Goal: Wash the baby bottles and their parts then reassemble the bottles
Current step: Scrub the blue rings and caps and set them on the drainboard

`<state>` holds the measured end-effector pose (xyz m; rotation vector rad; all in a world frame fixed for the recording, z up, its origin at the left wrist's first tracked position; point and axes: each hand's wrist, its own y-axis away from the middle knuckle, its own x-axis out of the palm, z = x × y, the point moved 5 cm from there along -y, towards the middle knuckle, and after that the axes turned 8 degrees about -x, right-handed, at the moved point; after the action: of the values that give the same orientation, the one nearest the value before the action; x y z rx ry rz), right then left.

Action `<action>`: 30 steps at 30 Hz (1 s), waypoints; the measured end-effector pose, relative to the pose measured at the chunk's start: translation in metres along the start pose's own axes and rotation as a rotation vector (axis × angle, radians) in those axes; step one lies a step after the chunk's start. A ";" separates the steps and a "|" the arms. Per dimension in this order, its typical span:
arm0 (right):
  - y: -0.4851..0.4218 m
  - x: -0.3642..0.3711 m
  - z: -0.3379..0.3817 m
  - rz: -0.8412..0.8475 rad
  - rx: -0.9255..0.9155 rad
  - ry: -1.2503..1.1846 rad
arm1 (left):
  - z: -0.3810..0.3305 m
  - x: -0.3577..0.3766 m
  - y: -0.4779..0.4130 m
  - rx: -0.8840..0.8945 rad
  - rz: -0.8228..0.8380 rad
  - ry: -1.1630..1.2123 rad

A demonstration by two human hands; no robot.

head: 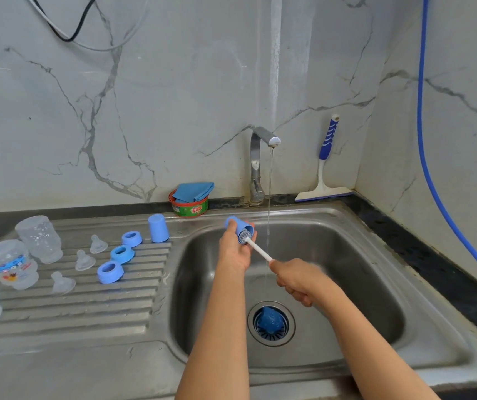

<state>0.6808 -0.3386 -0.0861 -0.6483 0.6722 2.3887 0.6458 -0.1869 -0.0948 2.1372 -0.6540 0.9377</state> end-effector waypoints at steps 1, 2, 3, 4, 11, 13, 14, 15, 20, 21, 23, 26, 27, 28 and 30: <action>-0.001 -0.004 0.000 -0.068 -0.036 0.116 | 0.000 -0.002 0.000 0.033 -0.051 -0.063; -0.001 -0.009 0.000 -0.132 -0.075 0.231 | -0.001 -0.003 0.000 0.060 -0.088 -0.116; 0.000 -0.013 0.001 -0.197 -0.107 0.327 | -0.001 -0.004 0.000 0.087 -0.116 -0.153; 0.003 -0.017 0.003 -0.260 -0.127 0.410 | -0.002 -0.006 0.000 0.113 -0.142 -0.177; 0.022 -0.032 0.027 -0.533 -0.255 0.856 | -0.004 -0.023 -0.001 0.093 -0.300 -0.114; 0.023 -0.032 0.029 -0.538 -0.301 0.866 | -0.006 -0.024 -0.001 0.055 -0.263 -0.093; 0.022 -0.031 0.029 -0.507 -0.320 0.835 | -0.007 -0.022 -0.001 0.027 -0.218 -0.066; 0.020 -0.029 0.027 -0.446 -0.328 0.770 | -0.008 -0.019 -0.001 -0.005 -0.166 -0.034; 0.008 -0.010 0.008 -0.036 -0.133 0.175 | -0.003 -0.008 0.002 -0.058 -0.048 -0.151; 0.008 -0.008 0.004 -0.011 -0.081 0.140 | 0.000 -0.008 0.002 -0.053 -0.065 -0.217; 0.006 -0.008 0.001 -0.049 -0.069 0.254 | 0.005 -0.011 0.001 -0.035 -0.104 -0.288; 0.001 -0.013 0.001 -0.230 -0.098 0.435 | 0.006 -0.013 -0.001 0.033 -0.164 -0.328; 0.001 -0.015 0.001 -0.270 -0.094 0.451 | 0.006 -0.013 -0.001 0.051 -0.183 -0.332; 0.003 -0.017 0.001 -0.294 -0.086 0.467 | 0.007 -0.014 -0.002 0.064 -0.205 -0.321; 0.006 -0.022 0.001 -0.299 -0.085 0.508 | 0.008 -0.018 -0.004 0.086 -0.243 -0.282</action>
<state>0.6929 -0.3508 -0.0711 -1.3184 0.6228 1.9914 0.6407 -0.1876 -0.1145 2.3866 -0.4789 0.5477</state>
